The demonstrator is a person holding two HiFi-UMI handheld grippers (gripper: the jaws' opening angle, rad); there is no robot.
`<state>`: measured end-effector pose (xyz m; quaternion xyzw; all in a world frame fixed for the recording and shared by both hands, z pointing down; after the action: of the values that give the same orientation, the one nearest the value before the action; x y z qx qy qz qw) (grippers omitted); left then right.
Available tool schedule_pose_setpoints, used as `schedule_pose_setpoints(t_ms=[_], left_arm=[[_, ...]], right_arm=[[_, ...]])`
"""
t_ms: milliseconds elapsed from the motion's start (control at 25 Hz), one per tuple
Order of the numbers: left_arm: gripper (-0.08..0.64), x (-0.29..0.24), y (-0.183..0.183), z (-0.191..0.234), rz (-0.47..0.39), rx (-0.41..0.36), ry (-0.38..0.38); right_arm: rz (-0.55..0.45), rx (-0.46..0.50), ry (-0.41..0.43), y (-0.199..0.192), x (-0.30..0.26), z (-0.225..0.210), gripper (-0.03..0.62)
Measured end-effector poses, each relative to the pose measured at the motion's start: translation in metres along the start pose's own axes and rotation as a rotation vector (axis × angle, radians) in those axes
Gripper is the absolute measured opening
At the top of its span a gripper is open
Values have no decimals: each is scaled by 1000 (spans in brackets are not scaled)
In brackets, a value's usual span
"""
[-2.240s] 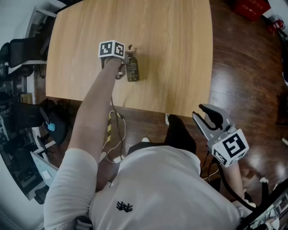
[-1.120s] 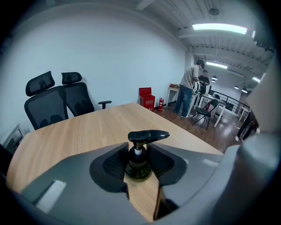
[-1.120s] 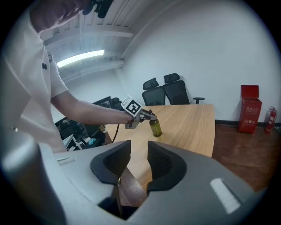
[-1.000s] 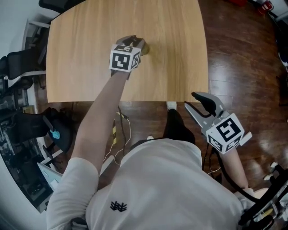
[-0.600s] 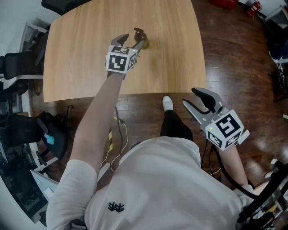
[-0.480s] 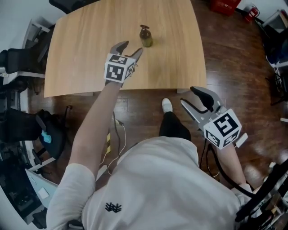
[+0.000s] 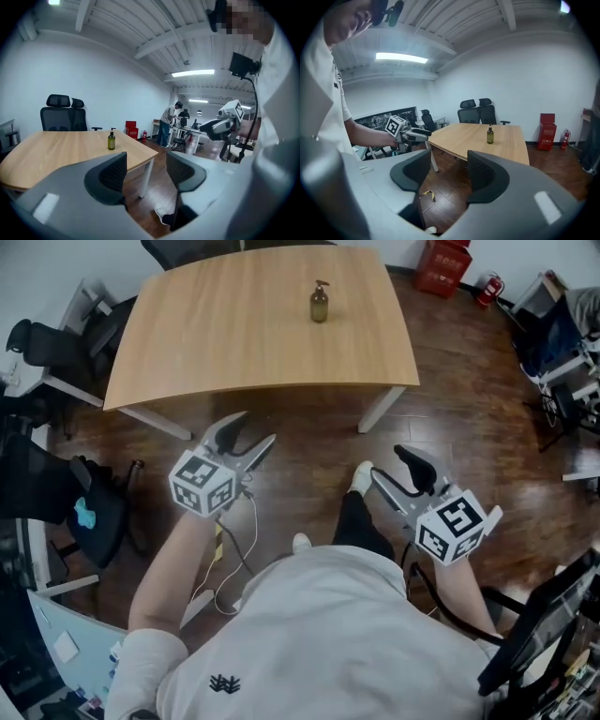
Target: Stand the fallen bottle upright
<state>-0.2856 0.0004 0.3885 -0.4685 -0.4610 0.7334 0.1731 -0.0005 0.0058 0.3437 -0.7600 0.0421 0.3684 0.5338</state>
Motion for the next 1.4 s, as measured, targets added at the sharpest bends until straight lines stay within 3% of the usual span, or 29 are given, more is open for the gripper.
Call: schedule_pose_setpoints(t_ms=[160,360,440,600,720,920,1120,1400], left_arm=[[261,59,-30,-50,-30,3,-11],[259,116,-41,-117,-62,-77,41],[261,130,-36,-142,-111,-86,86],[262,142,-30,-205,-249,-20,134],[263,133,-34,-260,-255,-31,68],[263,130,-40,-333,-187,-159,-7],[261,131,-42,-366,-210,-82,-79],[259,138,-59,-386,-183,-71,-84]], right_arm=[[7,35,-23,-14,29,29,249],[-49,65,-27,-32,68,56,249],[-66,91,-25,-41,82,65,249],[-104,130,6,-64,110,79,253],[-108,119,-6,-92,137,88,253],[-122,108,8,-123,177,105,255],[-155,133,20,-130,206,117,255],[-164,147,22,-141,218,128,253]])
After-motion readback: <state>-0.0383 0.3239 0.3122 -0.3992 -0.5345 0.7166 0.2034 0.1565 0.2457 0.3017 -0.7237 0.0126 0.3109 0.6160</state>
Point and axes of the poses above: the fingertips, and each gripper's own axes: x backward along the fingers, z to its left, y out of its top, the point moved 5 cm from there along x, backward along the fingers, and after that the axes turned 14 degrees about z, right-handed, at the moved point
